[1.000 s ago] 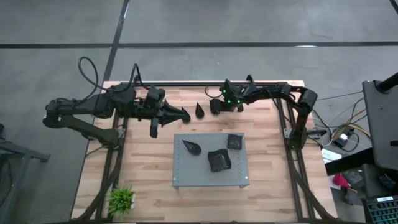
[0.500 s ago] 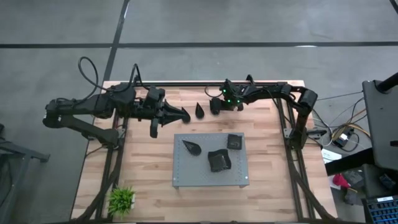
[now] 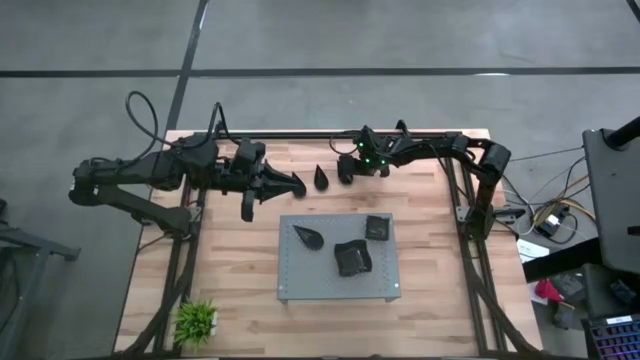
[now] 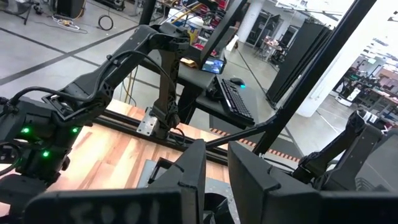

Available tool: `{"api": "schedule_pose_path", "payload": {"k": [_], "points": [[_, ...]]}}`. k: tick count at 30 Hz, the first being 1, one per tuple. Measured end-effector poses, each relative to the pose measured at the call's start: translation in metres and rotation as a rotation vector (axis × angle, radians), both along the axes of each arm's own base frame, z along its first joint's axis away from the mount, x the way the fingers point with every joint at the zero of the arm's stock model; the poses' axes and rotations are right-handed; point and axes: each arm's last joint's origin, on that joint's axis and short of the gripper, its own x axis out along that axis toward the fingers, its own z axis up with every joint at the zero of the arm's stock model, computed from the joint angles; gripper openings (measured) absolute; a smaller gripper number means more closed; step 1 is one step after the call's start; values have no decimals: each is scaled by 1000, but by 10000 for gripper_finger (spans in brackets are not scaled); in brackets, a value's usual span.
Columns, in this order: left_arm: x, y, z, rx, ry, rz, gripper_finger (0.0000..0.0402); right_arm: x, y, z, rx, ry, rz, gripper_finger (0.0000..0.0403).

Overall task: Pick & Place Mini shaped plates
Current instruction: Stack the drop shaped plate on top of the other drop shaped plate on the shelf

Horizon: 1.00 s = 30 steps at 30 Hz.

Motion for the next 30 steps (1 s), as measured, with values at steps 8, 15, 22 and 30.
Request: {"api": "schedule_pose_path", "payload": {"k": [8,15,22,30], "points": [[0,0,0,0,0,0,62,-5,4,-7,18,26,-12,100],[0,0,0,-1,0,0,60,-6,5,-9,26,27,-20,100],[0,0,0,1,0,0,60,-4,5,-9,18,9,-16,100],[0,0,0,1,0,0,62,-5,6,-11,19,14,-18,77]]}}
